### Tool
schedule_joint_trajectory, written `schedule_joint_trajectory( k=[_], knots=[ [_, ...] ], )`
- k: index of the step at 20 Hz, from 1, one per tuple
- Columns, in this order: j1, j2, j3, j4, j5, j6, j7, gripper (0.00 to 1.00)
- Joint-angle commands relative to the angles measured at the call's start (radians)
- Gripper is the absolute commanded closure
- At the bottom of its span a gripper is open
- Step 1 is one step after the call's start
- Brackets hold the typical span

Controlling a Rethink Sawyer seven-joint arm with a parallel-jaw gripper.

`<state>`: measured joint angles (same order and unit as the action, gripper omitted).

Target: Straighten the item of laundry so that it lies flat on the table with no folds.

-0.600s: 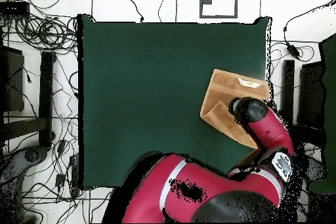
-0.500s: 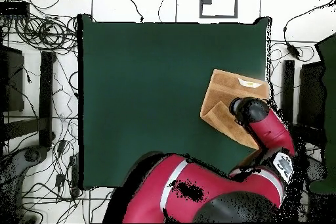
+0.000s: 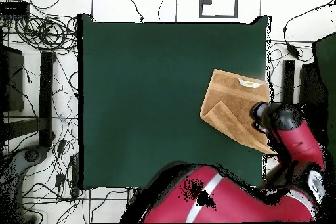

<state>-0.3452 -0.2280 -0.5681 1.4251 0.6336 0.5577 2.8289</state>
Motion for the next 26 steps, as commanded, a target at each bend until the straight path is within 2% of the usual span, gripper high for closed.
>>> schedule_joint_trajectory(
  k=[1,6,11,19,26],
  knots=[
    [-0.015,-0.085,0.149,0.171,-0.009,0.004,0.040,0.00],
    [-0.068,-0.147,0.238,0.270,0.014,-0.091,0.005,0.00],
    [-0.096,-0.191,0.244,0.328,-0.027,-0.109,-0.013,0.00],
    [-0.162,-0.253,0.299,0.439,-0.080,-0.207,-0.034,0.00],
    [-0.228,-0.268,0.344,0.524,-0.156,-0.324,-0.028,0.00]
  ],
)
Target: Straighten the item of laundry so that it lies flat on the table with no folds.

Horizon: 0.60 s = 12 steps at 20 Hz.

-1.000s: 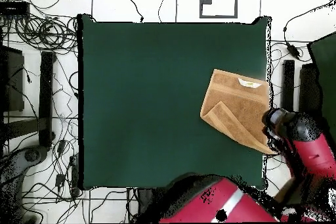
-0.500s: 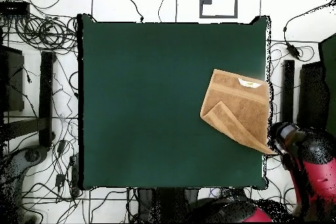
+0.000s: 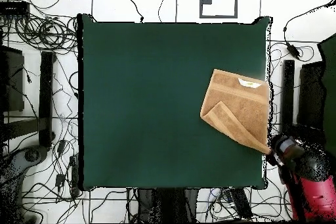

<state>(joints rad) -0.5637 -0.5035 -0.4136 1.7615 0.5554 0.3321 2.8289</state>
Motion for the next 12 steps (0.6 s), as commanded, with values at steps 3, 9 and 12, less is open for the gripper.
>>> schedule_joint_trajectory(
  k=[3,9,12],
  knots=[
    [-0.038,0.031,0.202,0.212,-0.128,-0.170,-0.009,0.00],
    [-0.165,0.121,0.187,0.126,-0.238,-0.237,-0.031,0.00],
    [-0.249,0.143,0.164,0.052,-0.296,-0.221,-0.072,0.00]
  ],
)
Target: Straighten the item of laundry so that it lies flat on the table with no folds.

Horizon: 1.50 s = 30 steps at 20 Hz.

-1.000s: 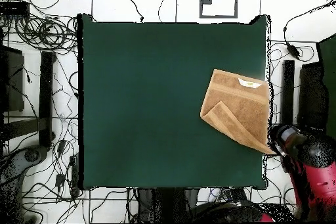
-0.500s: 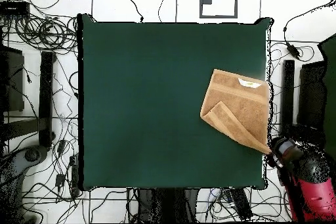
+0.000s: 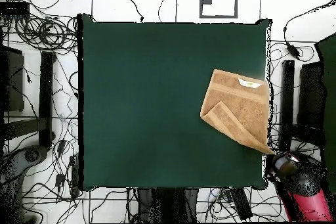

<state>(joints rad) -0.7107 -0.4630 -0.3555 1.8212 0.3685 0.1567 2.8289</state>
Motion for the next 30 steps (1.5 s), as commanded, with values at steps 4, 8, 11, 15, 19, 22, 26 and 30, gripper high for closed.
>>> schedule_joint_trajectory(
  k=[4,8,11,15,19,22,26,30],
  knots=[
    [-0.235,0.126,0.119,-0.093,-0.195,-0.035,-0.123,0.00],
    [-0.363,0.117,0.165,-0.118,-0.296,-0.042,-0.159,0.00],
    [-0.418,0.112,0.196,-0.134,-0.348,-0.039,-0.148,0.00],
    [-0.457,0.082,0.202,-0.154,-0.396,0.009,-0.132,0.00],
    [-0.504,0.024,0.196,-0.162,-0.445,0.084,-0.157,0.00],
    [-0.643,-0.084,0.253,-0.112,-0.519,0.148,-0.267,0.00],
    [-0.889,-0.265,0.337,-0.053,-0.612,0.280,-0.479,0.00],
    [-1.083,-0.376,0.419,-0.083,-0.656,0.436,-0.674,0.00]
  ],
)
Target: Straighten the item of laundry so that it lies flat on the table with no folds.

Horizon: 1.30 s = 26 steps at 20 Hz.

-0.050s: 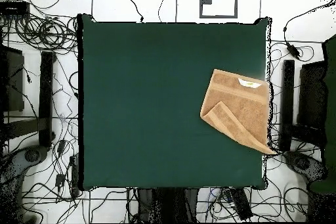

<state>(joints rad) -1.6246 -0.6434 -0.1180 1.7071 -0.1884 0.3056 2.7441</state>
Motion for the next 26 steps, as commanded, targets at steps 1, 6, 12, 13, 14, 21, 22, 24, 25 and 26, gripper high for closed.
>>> schedule_joint_trajectory(
  k=[1,6,12,13,14,21,22,24,25,26],
  knots=[
    [-0.207,-0.216,0.196,0.017,-0.105,0.326,-0.633,0.00],
    [-0.335,-0.249,0.250,-0.109,-0.129,0.473,-0.788,0.00],
    [-0.379,-0.247,0.266,-0.235,-0.149,0.522,-0.872,0.00],
    [-0.382,-0.242,0.269,-0.253,-0.151,0.520,-0.881,0.00],
    [-0.388,-0.234,0.273,-0.272,-0.149,0.526,-0.890,0.00],
    [-0.409,-0.181,0.300,-0.504,-0.179,0.571,-1.038,0.00],
    [-0.425,-0.156,0.328,-0.569,-0.183,0.594,-1.091,0.00],
    [-0.456,-0.092,0.395,-0.733,-0.196,0.653,-1.214,0.00],
    [-0.473,-0.052,0.442,-0.835,-0.206,0.692,-1.297,0.00],
    [-0.475,0.017,0.499,-0.986,-0.221,0.756,-1.366,0.00]
  ],
)
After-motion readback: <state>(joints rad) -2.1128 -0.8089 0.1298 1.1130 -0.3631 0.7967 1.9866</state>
